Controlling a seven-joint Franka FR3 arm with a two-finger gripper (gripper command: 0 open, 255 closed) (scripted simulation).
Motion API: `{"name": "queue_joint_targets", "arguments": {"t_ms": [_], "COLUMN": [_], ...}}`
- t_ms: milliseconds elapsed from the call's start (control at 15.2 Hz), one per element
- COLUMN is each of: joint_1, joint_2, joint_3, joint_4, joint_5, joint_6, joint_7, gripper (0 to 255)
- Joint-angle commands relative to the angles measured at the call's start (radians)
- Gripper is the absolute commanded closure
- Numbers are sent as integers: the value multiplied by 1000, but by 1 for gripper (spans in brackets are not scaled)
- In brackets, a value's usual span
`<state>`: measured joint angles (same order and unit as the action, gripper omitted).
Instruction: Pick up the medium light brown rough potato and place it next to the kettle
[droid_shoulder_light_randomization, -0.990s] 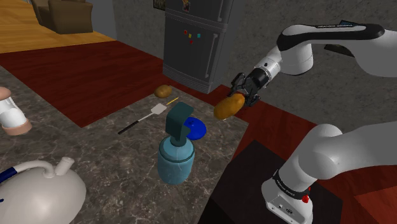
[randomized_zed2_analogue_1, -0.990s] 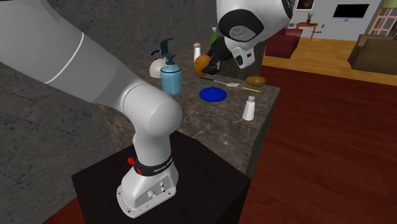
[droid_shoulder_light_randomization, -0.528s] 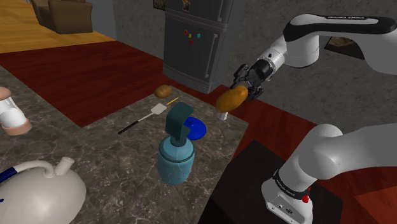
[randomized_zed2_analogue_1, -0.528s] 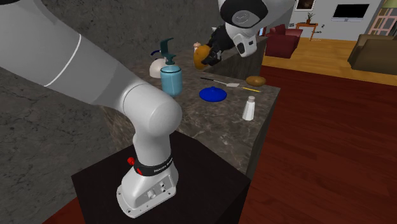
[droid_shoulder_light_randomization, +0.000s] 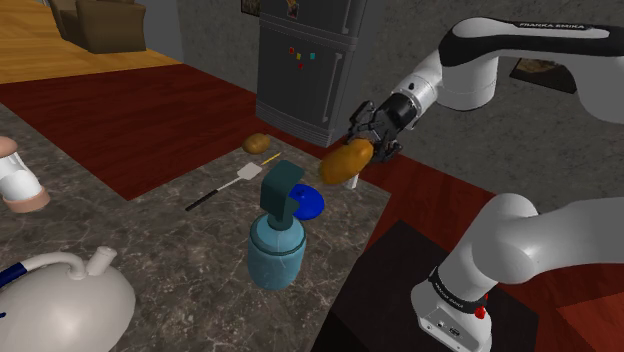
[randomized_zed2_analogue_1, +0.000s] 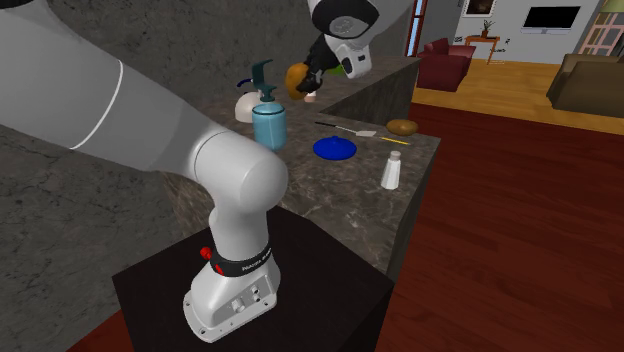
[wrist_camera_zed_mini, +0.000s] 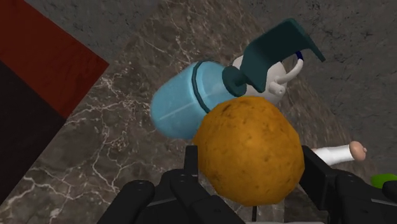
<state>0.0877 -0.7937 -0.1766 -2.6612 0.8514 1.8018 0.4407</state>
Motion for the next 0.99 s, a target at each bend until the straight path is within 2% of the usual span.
{"name": "queue_joint_targets", "arguments": {"t_ms": [0, 462, 924], "joint_1": [25, 131, 212], "joint_2": [-16, 22, 146], "joint_3": [55, 252, 441], "joint_4": [-18, -13, 72], "joint_5": [50, 231, 385], "joint_6": [44, 220, 402], "joint_7": [31, 109, 166], "gripper": [255, 255, 255]}}
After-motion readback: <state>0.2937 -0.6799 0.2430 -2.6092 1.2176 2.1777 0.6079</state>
